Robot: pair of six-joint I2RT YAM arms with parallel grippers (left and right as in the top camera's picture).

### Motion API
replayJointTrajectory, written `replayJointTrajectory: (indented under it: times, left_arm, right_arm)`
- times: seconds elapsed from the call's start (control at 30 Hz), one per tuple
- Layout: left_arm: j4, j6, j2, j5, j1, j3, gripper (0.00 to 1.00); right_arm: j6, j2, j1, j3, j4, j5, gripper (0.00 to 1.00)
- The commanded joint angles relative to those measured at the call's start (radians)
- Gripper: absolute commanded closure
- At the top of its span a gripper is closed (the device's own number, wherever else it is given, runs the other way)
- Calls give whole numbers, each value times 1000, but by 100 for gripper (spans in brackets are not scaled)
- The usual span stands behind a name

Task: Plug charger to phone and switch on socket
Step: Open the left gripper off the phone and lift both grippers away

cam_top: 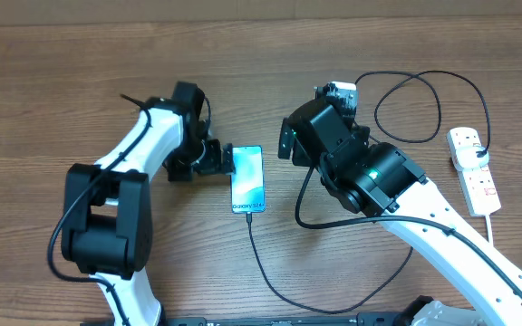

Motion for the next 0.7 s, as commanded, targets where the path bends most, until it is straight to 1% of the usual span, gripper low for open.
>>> replayJointTrajectory:
  times: [0.0,0.13,0.3,0.43,0.53,0.67]
  left_arm:
    - [-39,-10,-176,-149,2,116,0]
    - [-65,-10,-372,-212,-19,130,0]
    - [-124,-10,-607,-383,-61,130,0]
    - [-186,-9,-731,-480,-64,130,0]
    - [-225,-10,-779,-481,-63,130,0]
    - [-231,-10,-798,-478,-63,130,0]
  right_arm:
    - [12,-9,-6,20,-45,8,0]
    - [143,-19,-48,20,-152,8,0]
    - [308,-31,-193,20,-316,8,0]
    - [334,-32,-352,20,-378,8,0]
    - [345,-32,-490,20,-381,-8,0]
    - [375,-31,-683,20,-384,-54,0]
